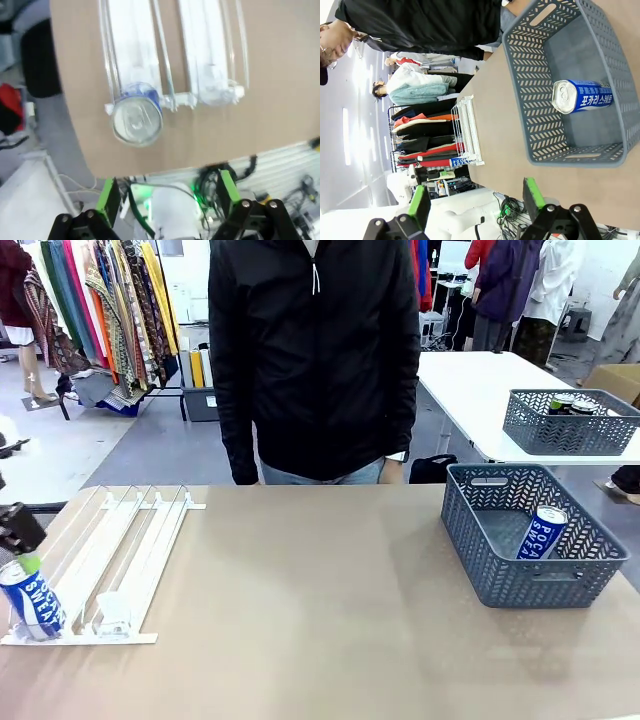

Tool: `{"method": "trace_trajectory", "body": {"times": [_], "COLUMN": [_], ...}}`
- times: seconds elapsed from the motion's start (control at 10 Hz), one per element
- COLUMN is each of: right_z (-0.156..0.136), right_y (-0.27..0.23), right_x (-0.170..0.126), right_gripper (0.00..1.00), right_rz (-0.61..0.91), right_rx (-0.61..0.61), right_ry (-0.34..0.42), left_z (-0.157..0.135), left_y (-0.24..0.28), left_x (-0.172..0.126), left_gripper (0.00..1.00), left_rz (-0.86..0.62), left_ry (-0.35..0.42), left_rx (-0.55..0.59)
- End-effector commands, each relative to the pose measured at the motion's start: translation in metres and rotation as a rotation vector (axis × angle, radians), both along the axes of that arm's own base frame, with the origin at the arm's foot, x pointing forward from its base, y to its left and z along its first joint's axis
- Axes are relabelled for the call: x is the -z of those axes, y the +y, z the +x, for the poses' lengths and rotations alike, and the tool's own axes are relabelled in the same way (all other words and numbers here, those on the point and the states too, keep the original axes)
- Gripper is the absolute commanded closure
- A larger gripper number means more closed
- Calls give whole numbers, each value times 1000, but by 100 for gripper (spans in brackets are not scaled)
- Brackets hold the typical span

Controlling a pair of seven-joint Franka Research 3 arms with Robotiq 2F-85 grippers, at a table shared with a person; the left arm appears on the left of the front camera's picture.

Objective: Retrieve and store the cans from the dispenser.
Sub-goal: Pick up one can from the Automatic Can Dispenser and place it in the middle of the table.

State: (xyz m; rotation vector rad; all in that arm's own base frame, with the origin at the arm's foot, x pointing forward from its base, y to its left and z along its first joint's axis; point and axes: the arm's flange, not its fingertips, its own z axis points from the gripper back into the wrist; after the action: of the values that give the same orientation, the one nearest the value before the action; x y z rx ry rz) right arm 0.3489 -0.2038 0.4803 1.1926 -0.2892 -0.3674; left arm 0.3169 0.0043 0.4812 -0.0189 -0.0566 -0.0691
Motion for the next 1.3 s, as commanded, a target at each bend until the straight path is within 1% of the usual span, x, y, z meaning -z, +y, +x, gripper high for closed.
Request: {"method": "trace_trajectory", "body": {"times": [0.0,0.1,0.2,0.3,0.4,0.5,0.6,0.8,0.9,1.1,1.2], "right_z": [-1,-1,-1,-1,-1,-1,-1,-1,-1,-1,-1], "right_y": [0,0,0,0,0,0,0,0,0,0,0], "right_x": [-3,-3,-3,-3,-3,-3,-3,-3,-3,-3,-3], "right_gripper": [0,0,0,0,0,0,0,0,0,0,0], "right_rz": [-1,-1,-1,-1,-1,-1,-1,-1,-1,-1,-1], "right_rx": [-10,-10,-10,-10,-10,-10,-10,-10,-10,-10,-10], "right_ry": [-12,-12,-12,-12,-12,-12,-12,-12,-12,-12,-12], "left_z": [-1,-1,0,-3,-3,-3,-4,-5,-6,-9,-8], "left_y": [-2,-1,2,5,8,11,13,19,21,25,23], "left_x": [31,38,42,45,54,59,67,81,87,95,100], "left_gripper": [0,0,0,0,0,0,0,0,0,0,0], "left_rz": [90,111,140,121,86,63,32,13,6,-15,-19], "left_ry": [-40,-33,-57,-50,-13,-7,15,57,65,50,60], "left_rx": [-102,-118,-143,-125,-95,-78,-56,-62,-65,-50,-44]}}
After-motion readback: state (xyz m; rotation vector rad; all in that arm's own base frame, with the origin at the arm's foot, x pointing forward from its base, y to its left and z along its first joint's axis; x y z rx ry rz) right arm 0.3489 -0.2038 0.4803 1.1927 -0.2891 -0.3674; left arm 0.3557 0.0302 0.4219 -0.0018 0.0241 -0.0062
